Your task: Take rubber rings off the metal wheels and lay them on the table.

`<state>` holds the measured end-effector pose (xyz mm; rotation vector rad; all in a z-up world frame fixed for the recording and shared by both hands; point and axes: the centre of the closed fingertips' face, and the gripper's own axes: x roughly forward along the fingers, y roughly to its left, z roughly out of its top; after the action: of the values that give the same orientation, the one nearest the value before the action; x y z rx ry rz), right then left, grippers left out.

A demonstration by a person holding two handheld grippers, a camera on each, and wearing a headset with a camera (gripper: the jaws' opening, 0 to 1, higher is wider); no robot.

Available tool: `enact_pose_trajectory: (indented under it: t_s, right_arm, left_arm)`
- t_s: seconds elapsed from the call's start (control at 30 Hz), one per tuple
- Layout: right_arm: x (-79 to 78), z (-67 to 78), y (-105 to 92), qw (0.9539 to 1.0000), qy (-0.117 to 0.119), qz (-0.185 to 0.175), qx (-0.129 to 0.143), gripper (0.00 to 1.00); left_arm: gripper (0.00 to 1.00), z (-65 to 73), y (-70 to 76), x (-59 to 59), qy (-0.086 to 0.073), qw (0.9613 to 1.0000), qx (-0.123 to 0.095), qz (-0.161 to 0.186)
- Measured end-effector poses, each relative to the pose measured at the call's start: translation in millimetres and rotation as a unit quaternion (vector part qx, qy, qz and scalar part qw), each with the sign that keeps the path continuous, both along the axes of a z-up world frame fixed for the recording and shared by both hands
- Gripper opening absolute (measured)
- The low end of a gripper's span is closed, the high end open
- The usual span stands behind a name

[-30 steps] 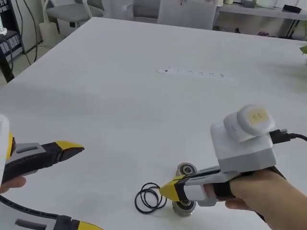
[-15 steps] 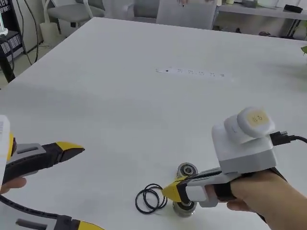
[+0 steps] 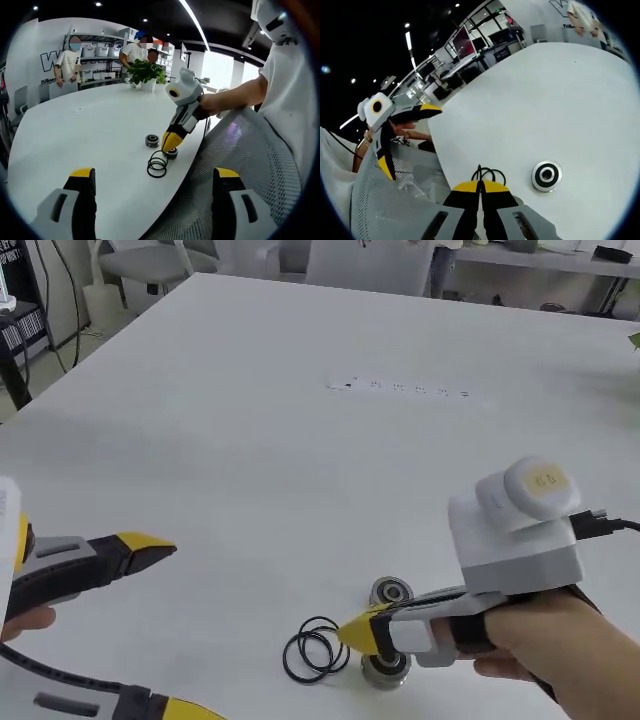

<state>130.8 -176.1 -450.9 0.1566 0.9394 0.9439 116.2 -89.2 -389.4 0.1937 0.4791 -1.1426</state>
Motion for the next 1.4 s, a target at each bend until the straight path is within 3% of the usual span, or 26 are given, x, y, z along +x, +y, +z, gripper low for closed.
enact_pose_trajectory:
  t_s: [1.07, 1.4]
  right_arm:
    - [6.8, -21.3, -9.9, 0.9991, 0.009, -0.014, -0.039, 0.0]
    - [8.6, -21.3, -11.0, 0.999, 0.009, -0.018, -0.04, 0.0]
  left_arm:
    - [0.96, -1.2, 1.0, -0.1, 0.001, 1.0, 0.001, 0.001]
    - [0.95, -1.3, -0.2, -1.2, 0.002, 1.0, 0.002, -0.002]
